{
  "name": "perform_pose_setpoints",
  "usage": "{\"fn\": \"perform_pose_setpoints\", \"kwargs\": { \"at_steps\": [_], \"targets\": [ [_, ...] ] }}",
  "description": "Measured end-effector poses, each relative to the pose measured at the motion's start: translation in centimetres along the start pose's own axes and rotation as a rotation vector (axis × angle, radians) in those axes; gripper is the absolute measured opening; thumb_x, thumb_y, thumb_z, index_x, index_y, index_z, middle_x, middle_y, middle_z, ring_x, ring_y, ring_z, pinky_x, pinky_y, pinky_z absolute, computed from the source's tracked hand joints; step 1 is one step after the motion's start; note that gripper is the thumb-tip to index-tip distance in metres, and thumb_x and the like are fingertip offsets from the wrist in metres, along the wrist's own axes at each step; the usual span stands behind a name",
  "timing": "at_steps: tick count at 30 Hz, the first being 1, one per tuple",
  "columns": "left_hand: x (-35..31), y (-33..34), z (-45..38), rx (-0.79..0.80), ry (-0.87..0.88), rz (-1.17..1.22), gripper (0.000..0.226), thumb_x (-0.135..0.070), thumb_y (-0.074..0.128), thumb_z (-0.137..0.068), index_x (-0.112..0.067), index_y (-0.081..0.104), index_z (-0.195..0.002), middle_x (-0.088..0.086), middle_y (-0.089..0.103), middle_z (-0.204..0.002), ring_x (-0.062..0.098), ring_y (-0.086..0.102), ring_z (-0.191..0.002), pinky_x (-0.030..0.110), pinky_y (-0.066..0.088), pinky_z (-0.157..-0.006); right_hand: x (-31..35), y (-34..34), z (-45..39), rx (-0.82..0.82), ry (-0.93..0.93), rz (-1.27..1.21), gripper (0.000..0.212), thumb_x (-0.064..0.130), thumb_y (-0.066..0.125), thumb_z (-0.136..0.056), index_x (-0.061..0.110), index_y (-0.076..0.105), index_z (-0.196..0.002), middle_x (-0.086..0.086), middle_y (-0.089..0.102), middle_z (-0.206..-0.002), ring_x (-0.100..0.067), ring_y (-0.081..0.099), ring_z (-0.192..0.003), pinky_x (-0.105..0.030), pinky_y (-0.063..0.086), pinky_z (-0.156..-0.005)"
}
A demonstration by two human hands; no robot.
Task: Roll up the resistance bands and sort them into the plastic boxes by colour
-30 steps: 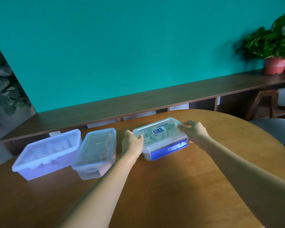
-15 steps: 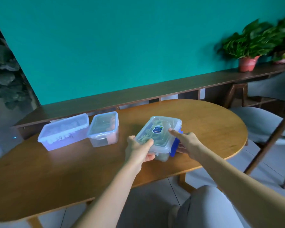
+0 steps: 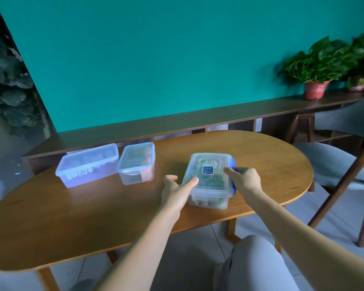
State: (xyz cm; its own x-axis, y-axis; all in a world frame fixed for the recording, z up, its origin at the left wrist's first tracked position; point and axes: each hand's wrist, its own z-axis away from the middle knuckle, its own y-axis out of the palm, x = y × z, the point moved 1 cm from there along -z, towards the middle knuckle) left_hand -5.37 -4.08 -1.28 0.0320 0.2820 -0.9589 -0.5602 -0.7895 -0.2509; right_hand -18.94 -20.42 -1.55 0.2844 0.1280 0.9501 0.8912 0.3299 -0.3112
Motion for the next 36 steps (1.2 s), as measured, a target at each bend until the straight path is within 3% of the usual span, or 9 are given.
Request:
{"fn": "perform_pose_setpoints", "kwargs": {
  "at_steps": [2,5,10,20,22,24,27,31,36],
  "targets": [
    [-0.1,-0.1,-1.1,0.022,-0.056,0.106,0.102,-0.057,0.088,-0.049,-0.024,0.041,-0.133,-0.002,0.056,-0.123,0.019,0.061,-0.110,0.043,0.051,-0.101,0.2,0.2,-0.4,0.007,-0.007,0.043,0.036,0.030,0.068,-0.087,-0.001,0.062,-0.069,-0.008,0.052,-0.062,-0.022,0.043,-0.057,-0.028,0.033,-0.054],
    [-0.6,-0.3,-2.0,0.041,-0.034,0.113,0.093,-0.040,0.092,-0.063,-0.016,0.047,-0.141,-0.006,0.060,-0.118,0.018,0.061,-0.112,0.041,0.047,-0.106,0.5,0.5,-0.8,0.019,-0.012,0.107,0.031,0.027,0.064,-0.088,0.006,0.056,-0.066,-0.009,0.050,-0.061,-0.023,0.042,-0.058,-0.029,0.033,-0.055],
    [-0.3,-0.2,-2.3,0.053,0.148,-0.077,0.025,-0.041,0.079,-0.079,-0.026,0.076,-0.098,-0.012,0.076,-0.087,0.010,0.072,-0.087,0.029,0.057,-0.082,1.2,1.0,-0.8,0.041,-0.029,0.168,0.040,0.017,0.054,-0.091,0.011,0.037,-0.056,-0.005,0.040,-0.053,-0.024,0.037,-0.053,-0.027,0.026,-0.048],
    [-1.5,-1.1,-2.7,-0.045,0.271,-0.385,0.023,-0.036,0.061,-0.094,-0.018,0.074,-0.089,0.006,0.072,-0.079,0.021,0.066,-0.073,0.026,0.043,-0.053,2.0,2.8,-1.2,0.102,-0.051,0.150,0.040,0.023,0.048,-0.098,0.015,0.038,-0.060,0.002,0.039,-0.057,-0.018,0.033,-0.050,-0.022,0.025,-0.041],
    [-1.6,-2.0,-3.3,-0.093,0.252,-0.433,0.028,-0.038,0.058,-0.096,-0.013,0.070,-0.091,0.003,0.067,-0.076,0.022,0.062,-0.073,0.025,0.039,-0.051,2.3,4.0,-1.3,0.174,-0.106,0.113,0.031,0.030,0.050,-0.097,0.015,0.056,-0.071,0.003,0.051,-0.063,-0.019,0.045,-0.059,-0.023,0.034,-0.049],
    [-1.7,-3.0,-4.0,-0.158,0.254,-0.439,0.032,-0.039,0.059,-0.097,-0.008,0.067,-0.097,-0.005,0.061,-0.077,0.020,0.059,-0.076,0.026,0.038,-0.053,2.4,5.6,-1.1,0.270,-0.171,0.031,0.029,0.044,0.057,-0.094,0.020,0.069,-0.107,0.007,0.070,-0.088,-0.016,0.064,-0.080,-0.026,0.052,-0.068],
    [-1.7,-4.6,-4.5,-0.207,0.252,-0.407,0.041,-0.039,0.060,-0.098,-0.007,0.061,-0.123,-0.007,0.056,-0.102,0.018,0.059,-0.096,0.027,0.043,-0.075,2.8,7.6,0.0,0.364,-0.225,-0.001,0.075,0.061,0.069,-0.085,0.023,0.048,-0.147,0.003,0.063,-0.134,-0.016,0.063,-0.118,-0.038,0.053,-0.101],
    [-0.7,-6.0,-4.7,-0.226,0.272,-0.391,0.062,-0.056,0.056,-0.095,-0.012,0.053,-0.138,0.004,0.062,-0.132,0.024,0.058,-0.120,0.038,0.049,-0.096,2.6,9.0,1.3,0.416,-0.322,0.093,0.113,0.077,0.077,-0.064,0.027,0.034,-0.156,0.004,0.031,-0.160,-0.018,0.036,-0.145,-0.039,0.038,-0.116],
    [0.1,-6.7,-3.1,-0.177,0.298,-0.458,0.061,-0.055,0.053,-0.097,-0.018,0.048,-0.145,-0.001,0.056,-0.141,0.021,0.056,-0.125,0.035,0.047,-0.100,3.1,9.2,1.0,0.398,-0.350,0.115,0.119,0.081,0.079,-0.056,0.026,0.039,-0.154,0.000,0.039,-0.159,-0.021,0.037,-0.146,-0.046,0.038,-0.117]
  ]
}}
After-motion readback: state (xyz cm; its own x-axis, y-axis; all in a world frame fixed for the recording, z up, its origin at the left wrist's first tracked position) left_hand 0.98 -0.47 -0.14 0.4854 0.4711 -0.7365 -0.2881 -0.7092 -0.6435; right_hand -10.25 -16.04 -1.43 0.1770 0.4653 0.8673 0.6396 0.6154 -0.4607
